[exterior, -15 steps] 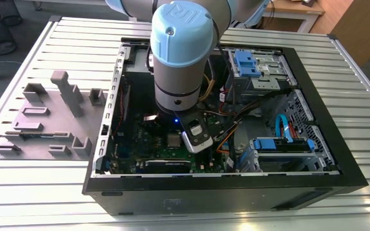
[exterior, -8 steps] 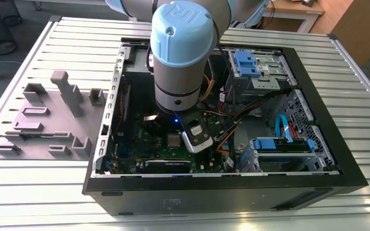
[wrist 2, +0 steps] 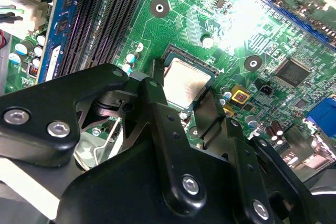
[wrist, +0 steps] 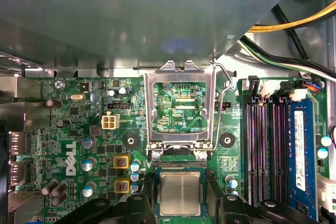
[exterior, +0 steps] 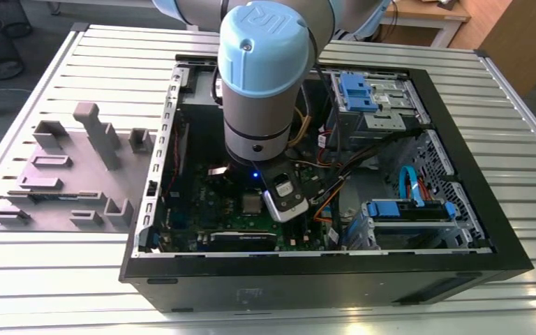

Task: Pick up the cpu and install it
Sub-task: 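Place the cpu into insertion slot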

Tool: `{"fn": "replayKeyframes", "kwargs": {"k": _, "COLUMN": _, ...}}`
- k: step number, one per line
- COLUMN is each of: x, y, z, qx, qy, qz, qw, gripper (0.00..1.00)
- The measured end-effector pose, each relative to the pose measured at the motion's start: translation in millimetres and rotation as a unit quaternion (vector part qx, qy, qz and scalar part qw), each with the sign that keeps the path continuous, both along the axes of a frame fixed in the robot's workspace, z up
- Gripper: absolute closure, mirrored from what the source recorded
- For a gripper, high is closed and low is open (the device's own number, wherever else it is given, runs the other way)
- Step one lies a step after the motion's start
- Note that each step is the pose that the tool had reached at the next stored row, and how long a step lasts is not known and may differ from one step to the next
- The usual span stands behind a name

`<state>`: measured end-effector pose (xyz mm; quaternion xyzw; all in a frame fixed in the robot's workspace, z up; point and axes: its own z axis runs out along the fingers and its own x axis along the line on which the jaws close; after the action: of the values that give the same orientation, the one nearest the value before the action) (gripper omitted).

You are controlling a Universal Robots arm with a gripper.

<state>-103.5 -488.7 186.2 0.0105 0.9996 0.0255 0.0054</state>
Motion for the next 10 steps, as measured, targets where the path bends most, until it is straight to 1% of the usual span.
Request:
{"fn": "replayKeyframes", "kwargs": {"k": 5, "x": 0.2, "y": 0.1, "z": -0.4, "qx": 0.0003, "qy": -0.0003, "qz": 0.000, "qw": 1.00000, "gripper": 0.52}}
{"fn": "replayKeyframes", "kwargs": {"k": 6, "x": 0.1, "y": 0.1, "z": -0.3, "qx": 0.0003, "qy": -0.0002, "qz": 0.000, "qw": 1.00000, "gripper": 0.46}}
{"fn": "replayKeyframes", "kwargs": {"k": 10, "x": 0.0, "y": 0.0, "z": -0.2, "qx": 0.0001, "qy": 0.0000, "qz": 0.000, "qw": 1.00000, "gripper": 0.46}}
